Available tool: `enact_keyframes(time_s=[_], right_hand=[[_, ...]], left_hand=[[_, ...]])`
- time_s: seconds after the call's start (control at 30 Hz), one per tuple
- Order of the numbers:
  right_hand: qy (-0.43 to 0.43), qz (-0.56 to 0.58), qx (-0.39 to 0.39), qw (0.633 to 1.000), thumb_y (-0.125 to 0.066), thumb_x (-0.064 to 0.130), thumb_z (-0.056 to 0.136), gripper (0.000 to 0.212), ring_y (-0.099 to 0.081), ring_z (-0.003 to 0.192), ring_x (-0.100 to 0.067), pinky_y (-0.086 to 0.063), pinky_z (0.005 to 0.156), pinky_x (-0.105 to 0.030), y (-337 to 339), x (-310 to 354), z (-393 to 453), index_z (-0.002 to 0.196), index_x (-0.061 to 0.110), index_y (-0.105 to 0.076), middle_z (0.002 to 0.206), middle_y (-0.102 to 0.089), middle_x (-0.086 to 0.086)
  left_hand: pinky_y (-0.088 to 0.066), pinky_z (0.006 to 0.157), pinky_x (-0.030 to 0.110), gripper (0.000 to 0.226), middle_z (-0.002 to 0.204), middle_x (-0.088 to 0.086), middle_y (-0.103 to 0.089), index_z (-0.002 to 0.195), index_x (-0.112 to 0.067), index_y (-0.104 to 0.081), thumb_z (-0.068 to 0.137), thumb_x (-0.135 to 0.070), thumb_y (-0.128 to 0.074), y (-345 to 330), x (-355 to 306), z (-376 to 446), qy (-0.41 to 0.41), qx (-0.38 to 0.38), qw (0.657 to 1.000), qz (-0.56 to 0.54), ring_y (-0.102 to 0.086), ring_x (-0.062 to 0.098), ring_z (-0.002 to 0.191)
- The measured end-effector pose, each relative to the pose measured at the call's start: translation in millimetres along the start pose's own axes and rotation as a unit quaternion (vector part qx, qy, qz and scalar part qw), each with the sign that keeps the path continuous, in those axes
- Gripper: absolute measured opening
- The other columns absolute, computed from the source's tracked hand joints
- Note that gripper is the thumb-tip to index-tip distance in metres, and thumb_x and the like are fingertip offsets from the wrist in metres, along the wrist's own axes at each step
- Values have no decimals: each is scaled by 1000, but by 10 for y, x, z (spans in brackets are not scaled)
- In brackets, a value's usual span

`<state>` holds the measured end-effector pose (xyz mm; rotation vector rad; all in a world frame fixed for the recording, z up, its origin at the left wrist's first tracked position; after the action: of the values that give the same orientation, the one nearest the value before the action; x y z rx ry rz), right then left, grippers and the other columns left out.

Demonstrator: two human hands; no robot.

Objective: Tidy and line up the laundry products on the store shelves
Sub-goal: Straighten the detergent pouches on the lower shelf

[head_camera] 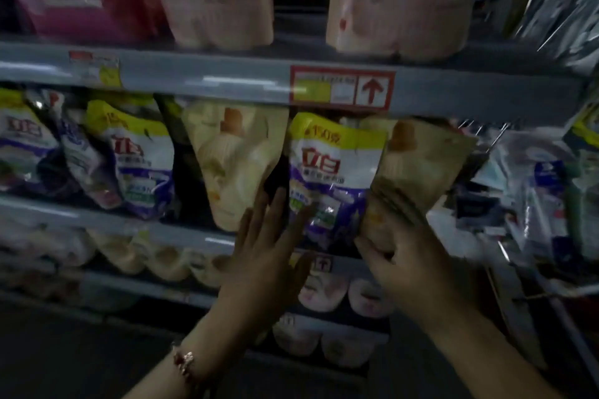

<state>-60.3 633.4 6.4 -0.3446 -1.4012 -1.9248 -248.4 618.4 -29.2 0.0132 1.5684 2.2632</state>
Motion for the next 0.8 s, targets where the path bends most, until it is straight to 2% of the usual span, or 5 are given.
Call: enact_keyframes(time_s=[0.13, 0.2, 0.33, 0.6, 0.8], right_hand=[[-131, 118, 82, 981, -63, 26, 92, 46, -45, 93, 20, -33, 71, 8, -515, -380, -98, 132, 39, -46, 122, -52, 26], [-164, 203, 66, 963, -64, 22, 93, 38, -53, 94, 21, -37, 66, 4, -632, -511, -14, 124, 39, -49, 109, -57, 35], [-223, 286, -14, 932, -71, 20, 87, 42, -65, 93, 3, -46, 65, -9, -844, -727, 223, 126, 18, -56, 115, -68, 3], [-150, 145, -65, 976, -65, 34, 92, 45, -62, 112, -15, -56, 84, -32, -893, -657, 400, 129, 10, -56, 125, -64, -4], [-161, 218, -65, 960, -60, 52, 90, 34, -62, 110, -14, -56, 89, -47, -737, -274, 517, 120, 38, -58, 129, -61, 3]], left_hand=[[-12, 122, 49, 75, 164, 3, 13, 157, -36, -7, 93, -49, -44, -459, 472, -393, 104, 127, 986, 7, 6, 28, 153], [-7, 122, 45, 75, 166, 2, 9, 158, -35, -8, 97, -45, -50, -509, 621, -441, 129, 134, 983, 1, 5, 26, 153], [-7, 123, 44, 74, 167, 3, 6, 158, -33, -10, 98, -41, -52, -540, 741, -417, 154, 149, 977, -18, 6, 24, 153], [-9, 121, 41, 74, 167, -2, 8, 157, -36, -9, 98, -33, -53, -485, 804, -487, 191, 186, 961, -75, 5, 21, 153], [-32, 116, 44, 70, 167, -4, -5, 156, -37, -20, 96, -35, -57, -335, 945, -568, 222, 150, 951, -154, -15, 22, 151]])
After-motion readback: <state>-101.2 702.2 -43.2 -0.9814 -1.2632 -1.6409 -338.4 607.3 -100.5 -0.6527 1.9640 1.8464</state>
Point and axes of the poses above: each hand's wrist, its own z-axis towards the middle knuckle, its own y-axis out of the back of the hand, x = y × z, the point moved 7 cm from there along z, towards the middle knuckle
